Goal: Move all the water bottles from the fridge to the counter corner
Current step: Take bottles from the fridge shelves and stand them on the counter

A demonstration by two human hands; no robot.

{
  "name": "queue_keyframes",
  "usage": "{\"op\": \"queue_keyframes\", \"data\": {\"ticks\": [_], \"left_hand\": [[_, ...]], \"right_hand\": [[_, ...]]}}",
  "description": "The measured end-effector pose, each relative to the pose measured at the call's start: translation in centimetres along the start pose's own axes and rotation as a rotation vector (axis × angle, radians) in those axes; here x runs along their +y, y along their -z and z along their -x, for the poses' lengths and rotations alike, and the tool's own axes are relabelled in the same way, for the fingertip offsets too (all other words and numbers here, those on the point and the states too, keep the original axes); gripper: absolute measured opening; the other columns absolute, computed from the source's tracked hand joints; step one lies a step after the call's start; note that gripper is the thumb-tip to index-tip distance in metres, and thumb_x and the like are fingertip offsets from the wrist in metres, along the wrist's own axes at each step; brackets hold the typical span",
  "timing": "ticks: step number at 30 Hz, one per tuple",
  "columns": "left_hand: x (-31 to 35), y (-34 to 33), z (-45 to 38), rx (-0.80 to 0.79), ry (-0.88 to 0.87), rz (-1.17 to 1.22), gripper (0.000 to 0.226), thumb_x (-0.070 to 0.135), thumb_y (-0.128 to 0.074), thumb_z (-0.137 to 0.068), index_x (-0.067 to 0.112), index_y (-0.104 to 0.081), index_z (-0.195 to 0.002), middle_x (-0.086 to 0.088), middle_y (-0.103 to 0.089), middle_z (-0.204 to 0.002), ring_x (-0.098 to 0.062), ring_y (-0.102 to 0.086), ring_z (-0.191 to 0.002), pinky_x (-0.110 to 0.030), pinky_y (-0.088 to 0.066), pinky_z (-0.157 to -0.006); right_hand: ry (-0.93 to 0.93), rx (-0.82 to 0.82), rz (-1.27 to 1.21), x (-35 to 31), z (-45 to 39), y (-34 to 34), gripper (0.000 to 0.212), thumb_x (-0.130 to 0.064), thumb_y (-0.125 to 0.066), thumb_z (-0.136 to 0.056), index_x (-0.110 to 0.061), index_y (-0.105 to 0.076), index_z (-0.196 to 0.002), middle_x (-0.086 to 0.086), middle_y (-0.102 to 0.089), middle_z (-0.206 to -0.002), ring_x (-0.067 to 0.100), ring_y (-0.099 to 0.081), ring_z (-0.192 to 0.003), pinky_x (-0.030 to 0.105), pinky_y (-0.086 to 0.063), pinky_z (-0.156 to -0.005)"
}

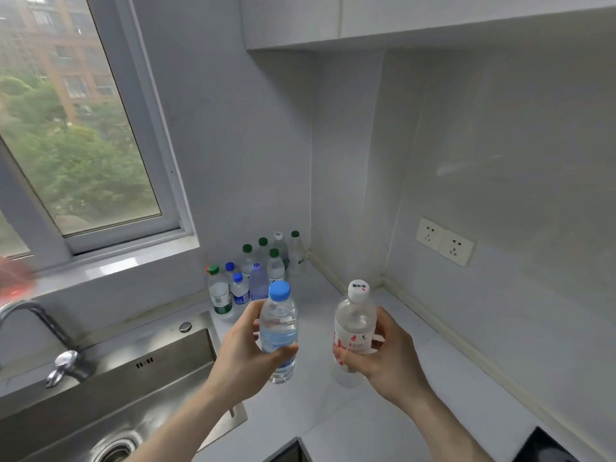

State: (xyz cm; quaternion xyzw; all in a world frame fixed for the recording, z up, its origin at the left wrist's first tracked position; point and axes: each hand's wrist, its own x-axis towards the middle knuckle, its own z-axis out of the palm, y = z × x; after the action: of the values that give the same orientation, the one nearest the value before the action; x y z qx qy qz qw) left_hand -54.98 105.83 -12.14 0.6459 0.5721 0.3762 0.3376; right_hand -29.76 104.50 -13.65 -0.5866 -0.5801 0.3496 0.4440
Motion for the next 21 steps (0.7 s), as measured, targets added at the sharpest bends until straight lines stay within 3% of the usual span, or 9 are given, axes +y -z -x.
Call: {"op": "queue_keyframes", "data": {"ticks": [2,6,11,14,21], "left_hand": [[-0.8,-0.1,-2.5,-0.028,-0.002,-0.006,0.060,0.023,-0.090,-0.076,0.050,-0.050,-0.111,0.041,-0.061,-0.105,0.016,-0.057,-0.100,-0.012,-0.045,-0.079],[-3.0,-0.3,-7.8,-0.066,0.012,-0.027,0.061,0.025,-0.092,-0.073,0.049,-0.049,-0.109,0.030,-0.066,-0.101,0.008,-0.062,-0.097,-0.015,-0.048,-0.074],[-6.1,-0.2,-13.8,-0.099,-0.005,-0.104,0.066,0.035,-0.093,-0.066,0.049,-0.048,-0.112,0.025,-0.067,-0.105,-0.002,-0.066,-0.098,-0.027,-0.055,-0.083],[-7.8,-0.2,-16.7,-0.097,-0.025,-0.183,0.063,0.038,-0.089,-0.062,0.048,-0.047,-0.108,0.024,-0.065,-0.101,-0.005,-0.064,-0.094,-0.031,-0.056,-0.079],[-11.7,-0.9,-21.7,-0.179,-0.086,-0.339,0.062,0.053,-0.085,-0.060,0.043,-0.042,-0.104,0.022,-0.061,-0.092,-0.004,-0.063,-0.085,-0.031,-0.058,-0.074]], "right_hand": [[-0.016,0.015,-0.011,0.2,-2.0,-0.7,0.052,-0.029,-0.096,-0.069,-0.036,-0.065,-0.110,-0.018,-0.075,-0.102,0.005,-0.073,-0.094,0.029,-0.062,-0.079],[-0.055,0.052,-0.025,0.8,-6.4,-2.2,0.058,-0.030,-0.097,-0.067,-0.039,-0.066,-0.116,-0.018,-0.075,-0.106,0.006,-0.073,-0.097,0.029,-0.063,-0.080],[-0.113,0.091,-0.024,1.3,-11.3,-4.0,0.055,-0.018,-0.096,-0.067,-0.039,-0.066,-0.108,-0.021,-0.075,-0.098,0.003,-0.074,-0.089,0.021,-0.059,-0.069],[-0.139,0.114,-0.016,1.8,-13.8,-5.6,0.056,-0.018,-0.096,-0.065,-0.040,-0.066,-0.106,-0.024,-0.073,-0.096,0.000,-0.072,-0.088,0.017,-0.057,-0.065],[-0.208,0.111,0.077,4.4,-17.6,-8.6,0.065,-0.030,-0.094,-0.064,-0.049,-0.057,-0.113,-0.018,-0.073,-0.102,0.002,-0.071,-0.094,0.027,-0.061,-0.080]]}}
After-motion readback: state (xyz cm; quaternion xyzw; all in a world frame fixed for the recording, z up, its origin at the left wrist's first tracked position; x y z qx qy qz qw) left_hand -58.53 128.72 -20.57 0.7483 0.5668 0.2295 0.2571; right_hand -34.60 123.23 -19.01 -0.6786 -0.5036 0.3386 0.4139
